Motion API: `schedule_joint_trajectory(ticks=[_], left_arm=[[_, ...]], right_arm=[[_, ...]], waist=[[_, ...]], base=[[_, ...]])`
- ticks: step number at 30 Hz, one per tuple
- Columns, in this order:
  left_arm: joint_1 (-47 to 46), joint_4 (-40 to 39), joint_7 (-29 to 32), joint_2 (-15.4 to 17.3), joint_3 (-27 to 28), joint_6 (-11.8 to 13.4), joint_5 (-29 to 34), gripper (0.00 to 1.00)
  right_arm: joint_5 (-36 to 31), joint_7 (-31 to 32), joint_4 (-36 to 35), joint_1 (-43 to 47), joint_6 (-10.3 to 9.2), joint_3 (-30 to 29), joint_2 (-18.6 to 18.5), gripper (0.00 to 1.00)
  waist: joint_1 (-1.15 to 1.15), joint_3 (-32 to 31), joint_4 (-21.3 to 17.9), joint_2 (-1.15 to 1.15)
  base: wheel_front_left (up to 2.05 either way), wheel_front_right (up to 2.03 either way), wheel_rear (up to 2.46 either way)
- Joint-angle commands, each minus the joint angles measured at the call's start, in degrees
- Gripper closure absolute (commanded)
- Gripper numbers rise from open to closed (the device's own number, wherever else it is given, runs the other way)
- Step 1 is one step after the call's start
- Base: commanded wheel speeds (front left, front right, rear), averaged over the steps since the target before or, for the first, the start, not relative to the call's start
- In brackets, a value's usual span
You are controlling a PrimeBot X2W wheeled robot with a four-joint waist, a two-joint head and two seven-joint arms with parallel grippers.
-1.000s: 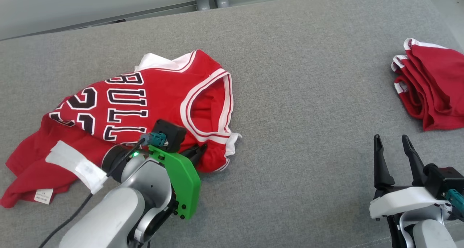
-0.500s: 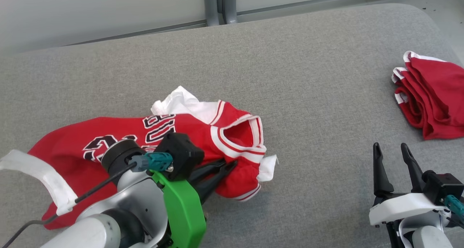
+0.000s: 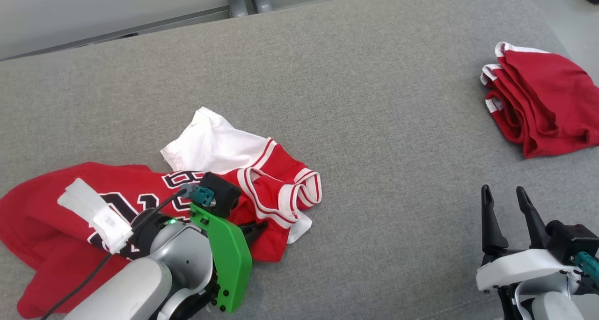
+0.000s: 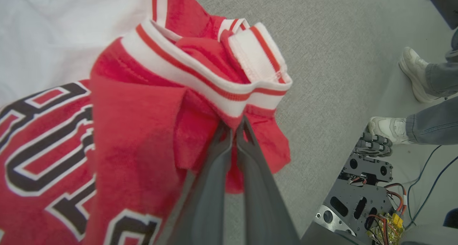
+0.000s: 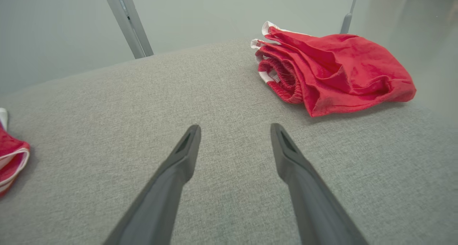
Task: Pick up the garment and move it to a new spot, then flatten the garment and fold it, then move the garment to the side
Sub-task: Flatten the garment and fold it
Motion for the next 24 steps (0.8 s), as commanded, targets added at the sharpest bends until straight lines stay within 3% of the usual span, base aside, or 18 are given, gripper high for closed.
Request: schedule_joint_trajectory(ticks=[1,3,4,6,7,8,21,22,24], left_arm=[[0.53,0.40,-0.42,-0.16,-0.04,-0.49,0.52,0.93],[0.34,1.77,-1.68,-0.82,-0.21,-0.58,1.11,0.71],[0.39,2.17,-2.19,-1.23,-0.30,-0.80,1.19,0.65],[0.18,2.50,-3.22,-1.63,-0.18,-0.96,1.59,0.41],[-0.02,2.51,-3.57,-1.82,-0.24,-0.92,1.84,0.09],[-0.17,2.31,-4.08,-2.16,-0.24,-0.84,1.99,0.00],[-0.75,1.99,-5.98,-4.75,-0.23,0.65,2.52,0.02],[-0.88,2.62,-6.20,-4.93,-0.24,0.77,2.67,0.11],[-1.24,3.93,-6.55,-5.50,-0.25,0.88,2.79,0.46]], right_arm=[[0.21,-0.17,-0.06,-0.02,0.00,-0.13,-0.11,0.00],[0.08,-0.17,-0.07,-0.13,0.00,-0.42,-0.12,0.00],[-0.01,-0.17,-0.04,-0.13,0.00,-0.63,-0.12,0.00],[-0.21,-0.17,0.06,-0.26,0.00,-0.92,-0.11,0.00],[-0.29,-0.17,0.11,-0.43,0.00,-0.90,-0.10,0.00],[-0.37,-0.17,0.15,-0.57,0.00,-0.96,-0.11,0.00],[-0.43,-0.17,0.43,-1.25,0.00,-0.32,-0.13,0.00],[-0.38,-0.17,0.40,-1.27,0.00,-0.26,-0.13,0.00],[-0.29,-0.17,0.39,-1.42,0.00,-0.12,-0.13,0.00]], waist=[[0.00,0.77,-0.69,0.69],[0.00,0.93,-0.64,0.69],[0.00,0.92,-0.53,0.69],[0.00,0.89,-0.15,0.69],[0.00,0.86,0.05,0.69],[0.00,0.81,0.31,0.69],[0.00,0.37,2.26,0.69],[0.00,0.42,2.23,0.69],[0.00,0.59,2.14,0.69]], base=[[0.00,0.00,0.00],[0.00,0.00,0.00],[0.00,0.00,0.00],[0.00,0.00,0.00],[0.00,0.00,0.00],[0.00,0.00,0.00],[0.00,0.00,0.00],[0.00,0.00,0.00],[0.00,0.00,0.00]])
